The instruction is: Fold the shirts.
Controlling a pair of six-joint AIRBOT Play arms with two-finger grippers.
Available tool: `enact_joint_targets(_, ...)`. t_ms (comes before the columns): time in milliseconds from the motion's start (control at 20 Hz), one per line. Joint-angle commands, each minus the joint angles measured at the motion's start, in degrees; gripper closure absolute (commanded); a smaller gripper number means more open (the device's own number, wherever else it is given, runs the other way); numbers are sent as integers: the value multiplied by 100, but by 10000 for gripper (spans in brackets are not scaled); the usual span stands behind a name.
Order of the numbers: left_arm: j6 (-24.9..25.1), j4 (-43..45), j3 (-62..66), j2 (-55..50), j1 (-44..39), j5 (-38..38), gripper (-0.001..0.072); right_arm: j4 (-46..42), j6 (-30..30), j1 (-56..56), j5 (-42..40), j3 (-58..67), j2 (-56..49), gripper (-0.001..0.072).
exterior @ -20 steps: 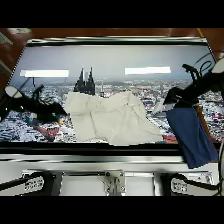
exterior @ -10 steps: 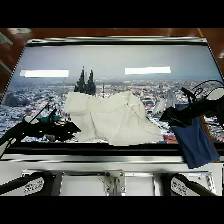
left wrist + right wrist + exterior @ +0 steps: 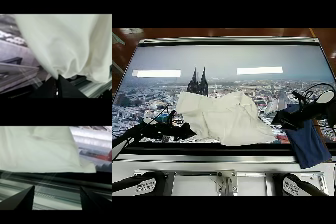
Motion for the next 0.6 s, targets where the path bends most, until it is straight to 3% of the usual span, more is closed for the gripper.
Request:
enact_joint_targets(0, 181, -334, 72, 234, -2, -61, 676, -509, -70, -57, -138, -501, -96, 31)
enact_joint_targets(200, 175, -334, 142, 868, 9, -70, 676, -136, -398, 24, -723, -1027, -529, 32)
enact_joint_targets(550, 70, -339, 284, 1259, 7, -216, 676, 120, -334, 85, -1580, -1064, -1060, 33)
